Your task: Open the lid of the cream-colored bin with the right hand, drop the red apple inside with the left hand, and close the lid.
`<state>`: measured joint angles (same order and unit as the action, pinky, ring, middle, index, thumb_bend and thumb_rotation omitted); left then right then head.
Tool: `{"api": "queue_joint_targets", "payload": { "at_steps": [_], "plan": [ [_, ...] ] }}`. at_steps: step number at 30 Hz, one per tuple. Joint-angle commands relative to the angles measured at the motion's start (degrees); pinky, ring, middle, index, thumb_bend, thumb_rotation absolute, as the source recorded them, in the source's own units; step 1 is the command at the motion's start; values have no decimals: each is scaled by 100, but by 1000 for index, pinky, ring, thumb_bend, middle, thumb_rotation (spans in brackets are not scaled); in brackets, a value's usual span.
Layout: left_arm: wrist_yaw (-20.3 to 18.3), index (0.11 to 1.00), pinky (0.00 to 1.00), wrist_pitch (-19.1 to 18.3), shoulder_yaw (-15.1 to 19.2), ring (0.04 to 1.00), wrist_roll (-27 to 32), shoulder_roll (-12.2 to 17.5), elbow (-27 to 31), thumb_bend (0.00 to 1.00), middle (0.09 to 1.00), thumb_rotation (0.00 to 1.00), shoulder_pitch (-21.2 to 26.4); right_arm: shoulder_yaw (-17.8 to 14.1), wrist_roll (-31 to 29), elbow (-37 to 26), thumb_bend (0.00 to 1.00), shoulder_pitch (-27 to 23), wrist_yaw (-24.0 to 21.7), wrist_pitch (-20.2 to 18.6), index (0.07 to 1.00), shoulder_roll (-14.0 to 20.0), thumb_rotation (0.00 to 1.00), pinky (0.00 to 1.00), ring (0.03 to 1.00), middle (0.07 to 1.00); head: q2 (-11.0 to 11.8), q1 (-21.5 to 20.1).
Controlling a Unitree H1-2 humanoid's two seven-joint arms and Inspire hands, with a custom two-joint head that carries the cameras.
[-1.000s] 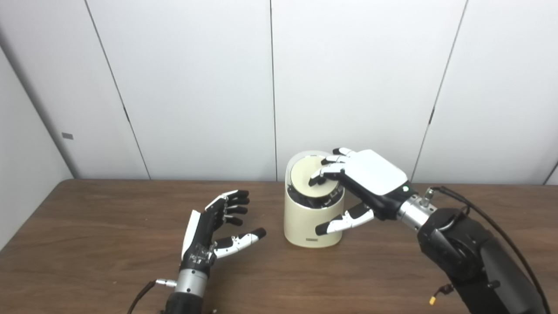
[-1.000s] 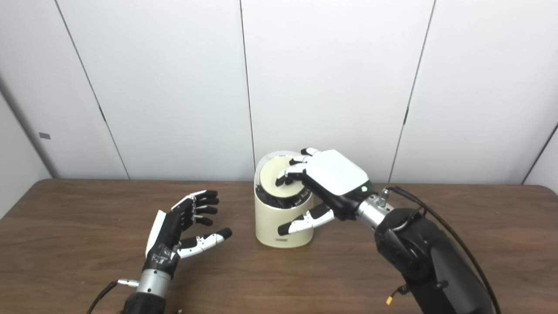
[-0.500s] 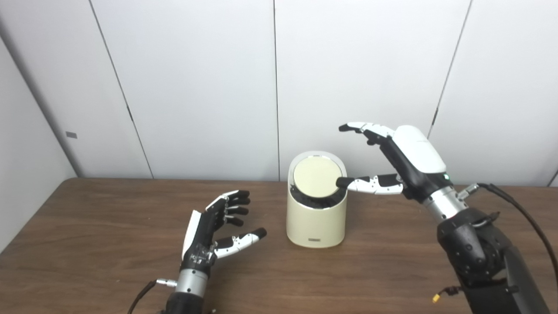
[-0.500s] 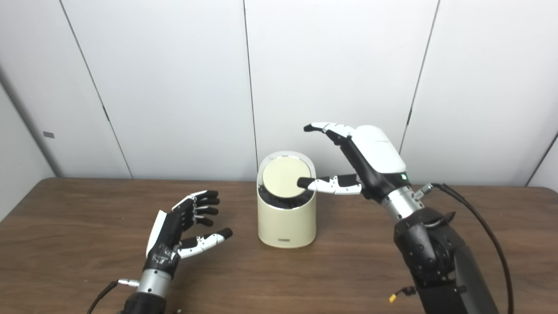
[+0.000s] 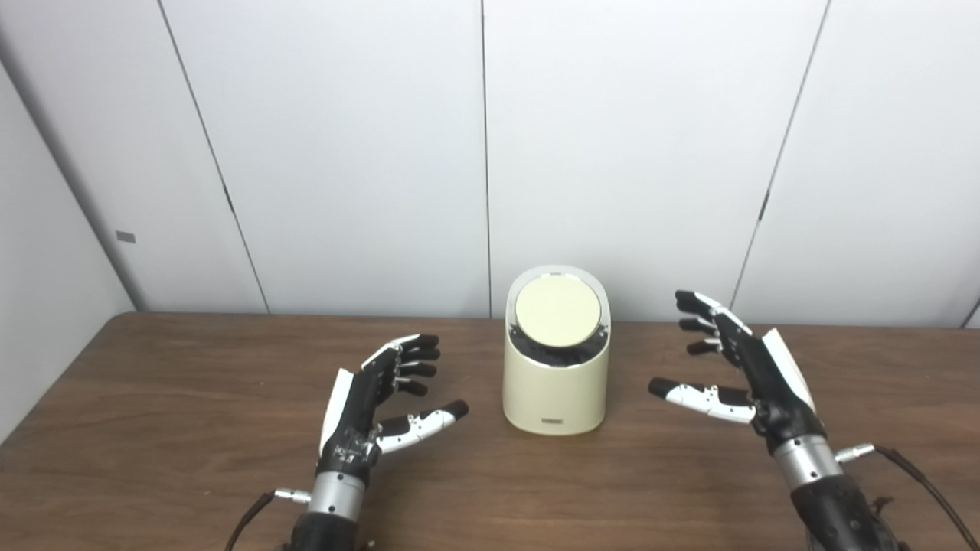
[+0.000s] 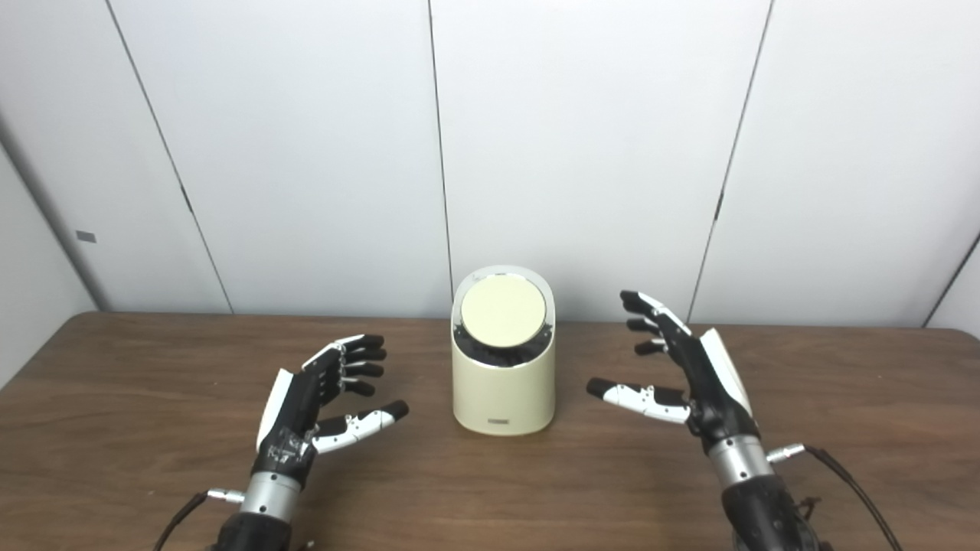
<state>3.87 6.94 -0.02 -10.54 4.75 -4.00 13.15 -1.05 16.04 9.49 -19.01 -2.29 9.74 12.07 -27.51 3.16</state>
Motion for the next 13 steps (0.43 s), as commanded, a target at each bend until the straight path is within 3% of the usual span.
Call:
{"api": "queue_joint_targets", "payload": {
  "at_steps": [1, 7, 13],
  "plan": [
    [-2, 749, 612, 232, 30, 687, 56, 74, 59, 773, 729, 94, 188, -51, -269, -110, 682, -94, 143, 431, 869, -41, 464, 688, 797, 854, -1, 2],
    [-24, 756, 624, 232, 52, 688, 116, 107, 71, 777, 726, 108, 175, -92, -545, -48, 704, 232, 298, 446, 885, -306, 463, 695, 806, 855, 4, -61],
    [-21, 754, 611, 360, 45, 680, 162, 158, 6, 770, 721, 102, 192, -26, -397, 11, 719, 330, 475, 548, 887, -360, 465, 715, 803, 856, 16, -84]
  ]
}}
